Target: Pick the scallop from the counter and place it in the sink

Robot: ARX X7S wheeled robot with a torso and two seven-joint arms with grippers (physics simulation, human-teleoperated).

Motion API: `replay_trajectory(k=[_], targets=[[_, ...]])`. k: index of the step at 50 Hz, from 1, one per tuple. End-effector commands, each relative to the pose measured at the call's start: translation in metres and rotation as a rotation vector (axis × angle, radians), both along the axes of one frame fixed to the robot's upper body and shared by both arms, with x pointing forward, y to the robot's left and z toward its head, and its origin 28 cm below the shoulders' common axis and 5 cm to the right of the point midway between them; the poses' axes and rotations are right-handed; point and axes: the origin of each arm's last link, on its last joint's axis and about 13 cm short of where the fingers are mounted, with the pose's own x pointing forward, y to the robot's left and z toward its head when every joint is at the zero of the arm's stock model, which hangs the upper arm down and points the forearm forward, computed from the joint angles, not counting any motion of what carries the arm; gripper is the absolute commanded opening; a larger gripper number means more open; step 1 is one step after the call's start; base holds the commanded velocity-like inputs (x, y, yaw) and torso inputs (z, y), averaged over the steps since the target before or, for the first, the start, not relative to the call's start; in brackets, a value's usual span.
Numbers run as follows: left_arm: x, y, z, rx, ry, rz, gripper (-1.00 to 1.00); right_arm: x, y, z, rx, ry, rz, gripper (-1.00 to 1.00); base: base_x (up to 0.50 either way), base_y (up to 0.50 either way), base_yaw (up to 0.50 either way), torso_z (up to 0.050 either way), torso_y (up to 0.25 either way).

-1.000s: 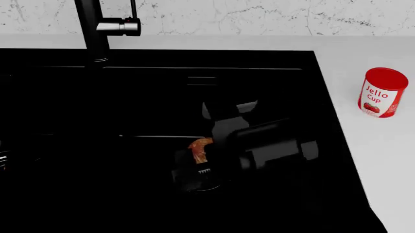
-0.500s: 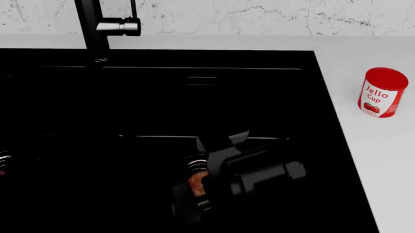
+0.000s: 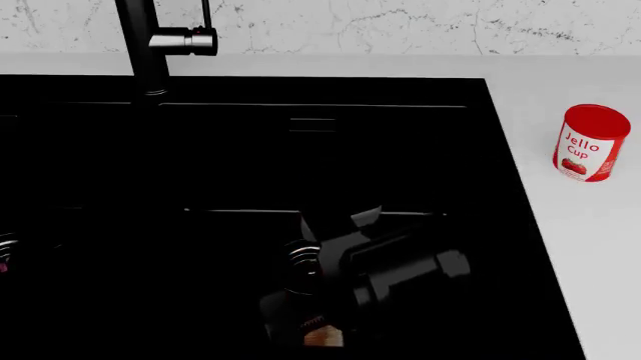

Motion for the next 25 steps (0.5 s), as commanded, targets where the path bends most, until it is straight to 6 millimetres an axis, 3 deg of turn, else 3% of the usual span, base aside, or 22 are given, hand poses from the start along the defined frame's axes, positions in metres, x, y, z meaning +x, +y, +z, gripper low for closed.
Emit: replay_trajectory(k=[1,25], targets=[[0.001,0.0,-0.001,0.0,-0.004,0.002,1.0,0.001,0.005,0.005,0.017,-0.003,0.028,1.0,0.0,0.0,0.0,0.0,0.0],[0.001,-0.001,0.001,0.004,-0.01,-0.003,1.0,0.015,0.001,0.034,0.105,-0.1,-0.005,1.0,0.0,0.0,0.0,0.0,0.0]])
